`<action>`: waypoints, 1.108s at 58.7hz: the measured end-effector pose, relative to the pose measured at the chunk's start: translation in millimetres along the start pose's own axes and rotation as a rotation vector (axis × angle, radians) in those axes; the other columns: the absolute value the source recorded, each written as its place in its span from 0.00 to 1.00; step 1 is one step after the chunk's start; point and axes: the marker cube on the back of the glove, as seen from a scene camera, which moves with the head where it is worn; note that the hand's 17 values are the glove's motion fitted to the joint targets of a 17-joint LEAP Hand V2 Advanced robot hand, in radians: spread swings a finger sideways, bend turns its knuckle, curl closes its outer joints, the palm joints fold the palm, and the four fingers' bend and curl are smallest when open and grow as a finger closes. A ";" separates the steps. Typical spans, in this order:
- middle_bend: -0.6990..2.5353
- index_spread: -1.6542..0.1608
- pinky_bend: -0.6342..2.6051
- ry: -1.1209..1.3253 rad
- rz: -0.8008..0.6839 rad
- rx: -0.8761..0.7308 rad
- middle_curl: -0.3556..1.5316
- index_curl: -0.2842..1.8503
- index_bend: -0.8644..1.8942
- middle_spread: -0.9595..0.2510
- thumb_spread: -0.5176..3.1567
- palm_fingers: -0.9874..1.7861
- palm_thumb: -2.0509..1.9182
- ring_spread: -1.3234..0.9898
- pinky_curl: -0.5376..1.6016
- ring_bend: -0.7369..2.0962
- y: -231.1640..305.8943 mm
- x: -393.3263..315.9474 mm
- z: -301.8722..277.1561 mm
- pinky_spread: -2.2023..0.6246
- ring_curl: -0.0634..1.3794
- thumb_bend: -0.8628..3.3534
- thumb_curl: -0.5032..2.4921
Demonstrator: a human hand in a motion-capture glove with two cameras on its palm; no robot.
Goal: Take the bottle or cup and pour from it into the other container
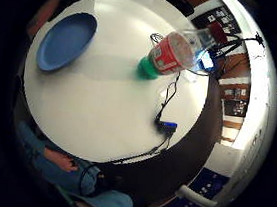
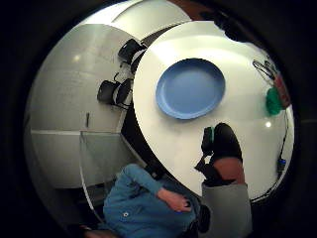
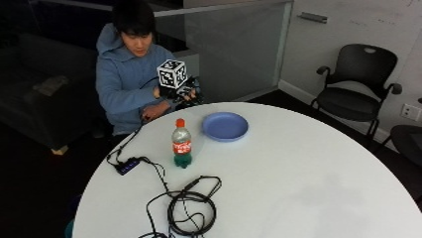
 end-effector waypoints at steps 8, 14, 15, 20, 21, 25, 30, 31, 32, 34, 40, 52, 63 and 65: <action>0.29 0.76 0.29 0.019 -0.011 0.010 0.26 0.22 0.42 0.76 0.31 0.50 0.69 0.59 0.30 0.33 -3.9 2.1 -4.0 0.83 0.12 0.29 0.24; 0.28 0.73 0.28 0.016 -0.009 0.013 0.28 0.24 0.41 0.76 0.35 0.49 0.70 0.60 0.31 0.33 -2.6 0.6 -4.1 0.84 0.13 0.28 0.26; 0.28 0.73 0.28 0.015 -0.008 0.013 0.29 0.25 0.41 0.76 0.35 0.49 0.70 0.60 0.31 0.33 -2.7 1.2 -4.6 0.84 0.14 0.28 0.26; 0.28 0.73 0.28 0.010 0.000 0.012 0.30 0.26 0.40 0.76 0.37 0.49 0.71 0.60 0.31 0.33 -2.0 5.5 -6.4 0.85 0.14 0.27 0.27; 0.28 0.72 0.28 0.012 0.000 0.013 0.30 0.26 0.40 0.76 0.37 0.49 0.71 0.60 0.31 0.33 -1.7 6.5 -6.5 0.85 0.15 0.26 0.28; 0.28 0.72 0.28 0.021 0.010 0.018 0.31 0.27 0.40 0.76 0.38 0.49 0.71 0.60 0.32 0.33 0.7 9.4 -6.5 0.85 0.15 0.26 0.28; 0.27 0.72 0.28 0.047 0.017 0.027 0.32 0.27 0.38 0.76 0.39 0.49 0.71 0.60 0.32 0.33 4.9 16.8 -7.7 0.85 0.16 0.24 0.29; 0.27 0.72 0.29 0.056 0.016 0.030 0.32 0.27 0.38 0.76 0.39 0.49 0.71 0.60 0.33 0.33 6.1 18.9 -8.1 0.85 0.16 0.24 0.29; 0.27 0.72 0.29 0.064 0.017 0.034 0.32 0.27 0.38 0.76 0.39 0.49 0.70 0.60 0.33 0.33 7.0 21.4 -8.6 0.85 0.16 0.23 0.29; 0.27 0.72 0.29 0.081 0.020 0.046 0.32 0.28 0.38 0.76 0.39 0.48 0.70 0.60 0.33 0.33 7.9 27.5 -10.6 0.85 0.17 0.23 0.29; 0.27 0.71 0.30 0.101 0.040 0.062 0.32 0.27 0.37 0.74 0.40 0.46 0.69 0.60 0.34 0.34 14.9 46.3 -16.8 0.85 0.19 0.21 0.29; 0.27 0.70 0.32 0.086 0.108 0.140 0.33 0.27 0.36 0.74 0.41 0.44 0.68 0.60 0.36 0.36 32.0 85.6 -33.4 0.85 0.21 0.20 0.29; 0.27 0.70 0.34 0.029 0.133 0.252 0.34 0.25 0.36 0.74 0.40 0.42 0.65 0.60 0.37 0.37 49.1 127.1 -44.0 0.85 0.23 0.19 0.28; 0.27 0.70 0.34 0.021 0.140 0.263 0.34 0.25 0.36 0.74 0.40 0.41 0.65 0.60 0.37 0.37 52.3 134.3 -44.7 0.85 0.23 0.19 0.28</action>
